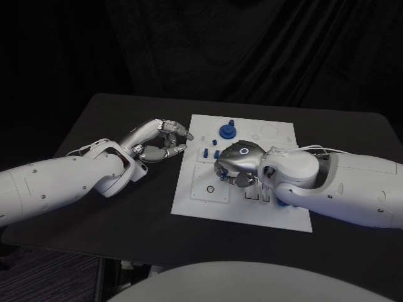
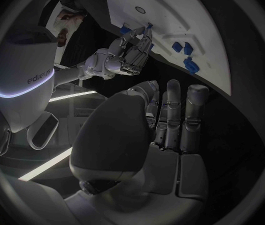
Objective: Assemble the parts on the task board
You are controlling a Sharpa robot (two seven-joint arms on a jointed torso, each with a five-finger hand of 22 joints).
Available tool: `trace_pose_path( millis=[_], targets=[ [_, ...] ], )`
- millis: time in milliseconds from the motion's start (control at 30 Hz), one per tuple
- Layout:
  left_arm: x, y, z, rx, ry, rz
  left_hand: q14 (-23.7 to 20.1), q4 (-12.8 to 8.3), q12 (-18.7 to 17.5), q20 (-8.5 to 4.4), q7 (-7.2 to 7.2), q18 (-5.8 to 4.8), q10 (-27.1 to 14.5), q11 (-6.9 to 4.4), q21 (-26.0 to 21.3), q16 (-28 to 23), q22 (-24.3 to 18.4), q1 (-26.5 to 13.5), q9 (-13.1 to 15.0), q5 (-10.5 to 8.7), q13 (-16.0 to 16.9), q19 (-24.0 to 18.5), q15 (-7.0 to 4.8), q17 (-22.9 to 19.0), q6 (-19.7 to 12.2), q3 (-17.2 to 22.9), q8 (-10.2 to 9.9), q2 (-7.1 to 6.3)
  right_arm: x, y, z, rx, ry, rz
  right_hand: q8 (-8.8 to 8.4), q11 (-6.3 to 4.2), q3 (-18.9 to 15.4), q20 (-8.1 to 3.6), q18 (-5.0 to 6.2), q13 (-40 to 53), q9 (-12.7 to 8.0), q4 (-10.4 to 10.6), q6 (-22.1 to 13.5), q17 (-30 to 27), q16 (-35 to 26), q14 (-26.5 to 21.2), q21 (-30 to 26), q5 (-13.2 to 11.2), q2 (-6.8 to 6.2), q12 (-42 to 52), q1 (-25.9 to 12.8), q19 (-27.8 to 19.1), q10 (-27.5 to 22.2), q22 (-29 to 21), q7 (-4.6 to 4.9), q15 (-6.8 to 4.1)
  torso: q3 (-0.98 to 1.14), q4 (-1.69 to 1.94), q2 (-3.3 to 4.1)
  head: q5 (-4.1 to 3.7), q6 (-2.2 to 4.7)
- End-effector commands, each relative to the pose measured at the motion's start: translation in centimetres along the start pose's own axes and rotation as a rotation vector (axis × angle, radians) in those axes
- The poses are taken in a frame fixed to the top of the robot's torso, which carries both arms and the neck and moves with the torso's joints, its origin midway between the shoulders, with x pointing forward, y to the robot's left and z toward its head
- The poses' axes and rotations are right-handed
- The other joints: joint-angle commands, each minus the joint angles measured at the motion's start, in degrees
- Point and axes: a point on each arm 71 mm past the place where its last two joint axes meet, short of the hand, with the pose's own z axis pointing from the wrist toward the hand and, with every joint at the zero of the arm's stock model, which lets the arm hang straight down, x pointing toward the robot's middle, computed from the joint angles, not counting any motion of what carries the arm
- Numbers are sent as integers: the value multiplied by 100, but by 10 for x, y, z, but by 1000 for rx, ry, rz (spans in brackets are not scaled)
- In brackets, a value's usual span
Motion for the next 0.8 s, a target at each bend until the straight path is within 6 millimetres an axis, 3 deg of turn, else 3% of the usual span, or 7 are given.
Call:
trace_pose_path(
  millis=[33,800],
  targets=[
    [2,0,0,-1,8,-14,-46,10,23,-17,7,45,-17,42,-24,-38,441,22,-9,35,-5,-42,11,-5,-42,32,-27,51,1,1,0,8,-1,-5,-23,13,17,-3,-57,8,6,-6,-12,6,-14,-36,-3,7,-1,-22,-59,-33,-13,807,-11,8,0,-2,0,13,-1],
    [4,1,0,-9,19,-22,-57,8,25,-12,29,47,-28,50,-35,-50,440,26,-16,34,-17,-60,16,-14,-35,36,-17,72,1,3,2,8,9,-7,-77,18,19,0,-50,17,6,-11,-63,-40,-38,-58,-33,9,-11,-28,-83,-53,-21,799,-2,9,-3,-2,-3,16,-1]
  ],
)
